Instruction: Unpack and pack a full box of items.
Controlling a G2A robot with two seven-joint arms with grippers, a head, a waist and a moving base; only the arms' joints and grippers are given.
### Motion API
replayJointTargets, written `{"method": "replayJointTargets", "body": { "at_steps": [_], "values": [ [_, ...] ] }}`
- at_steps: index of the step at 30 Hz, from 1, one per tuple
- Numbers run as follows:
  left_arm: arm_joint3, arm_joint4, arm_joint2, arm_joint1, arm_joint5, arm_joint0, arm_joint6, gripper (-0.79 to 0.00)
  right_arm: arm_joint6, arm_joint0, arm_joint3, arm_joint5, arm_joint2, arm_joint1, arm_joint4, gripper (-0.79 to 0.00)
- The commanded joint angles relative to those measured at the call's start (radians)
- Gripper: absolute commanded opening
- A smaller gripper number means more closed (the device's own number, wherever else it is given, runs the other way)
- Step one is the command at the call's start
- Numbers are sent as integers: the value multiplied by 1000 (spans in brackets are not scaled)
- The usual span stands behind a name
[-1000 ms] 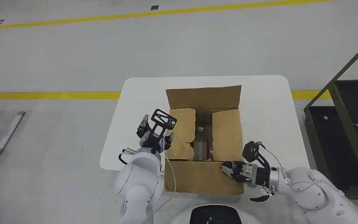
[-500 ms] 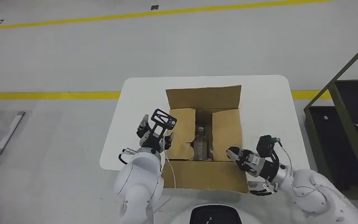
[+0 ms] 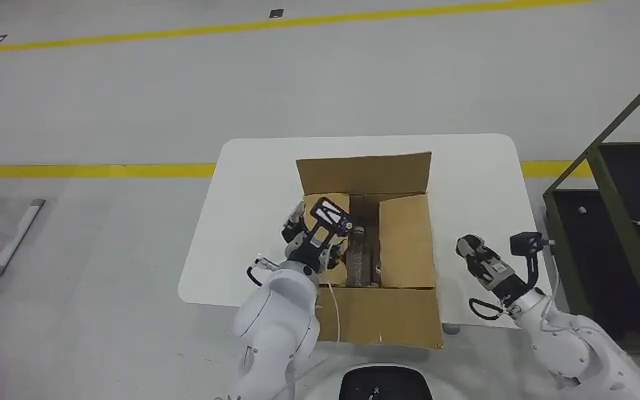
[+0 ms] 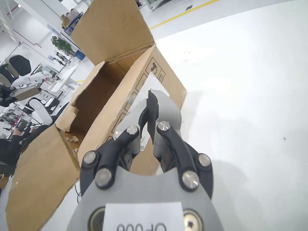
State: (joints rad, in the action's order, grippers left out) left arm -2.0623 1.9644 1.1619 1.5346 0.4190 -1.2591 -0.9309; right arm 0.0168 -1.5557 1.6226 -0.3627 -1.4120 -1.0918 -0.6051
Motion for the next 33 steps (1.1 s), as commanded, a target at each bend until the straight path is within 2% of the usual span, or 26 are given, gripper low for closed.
{"method": "replayJointTargets", "body": {
  "at_steps": [1, 7, 12, 18, 24, 27, 29, 32, 33],
  "values": [
    [44, 6, -35, 3, 11, 19, -21, 0, -8, 5, -7, -2, 21, -4, -15, -785],
    [162, 47, -107, 16, 2, 81, -153, 0, -24, 5, 7, 14, 40, -10, -48, -785],
    [245, 43, -115, 24, -42, 112, -211, 0, -54, -7, 39, 34, 25, -11, -81, -785],
    [315, 117, -121, 26, -57, 143, -218, 0, -89, -43, 151, 148, -11, -9, -244, -785],
    [328, 125, -120, 30, -71, 147, -235, 0, -68, -56, 245, 122, -11, -8, -296, -785],
    [324, 133, -118, 31, -74, 148, -229, -120, -38, -40, 246, 103, 8, -10, -293, -785],
    [315, 134, -114, 31, -75, 146, -235, -86, -17, -34, 247, 123, 19, -13, -292, -785],
    [299, 127, -103, 33, -81, 142, -242, -151, 9, -27, 259, 132, 36, -16, -303, -785],
    [295, 121, -99, 33, -82, 140, -247, -369, 15, -26, 258, 131, 41, -16, -303, -785]
  ]
}}
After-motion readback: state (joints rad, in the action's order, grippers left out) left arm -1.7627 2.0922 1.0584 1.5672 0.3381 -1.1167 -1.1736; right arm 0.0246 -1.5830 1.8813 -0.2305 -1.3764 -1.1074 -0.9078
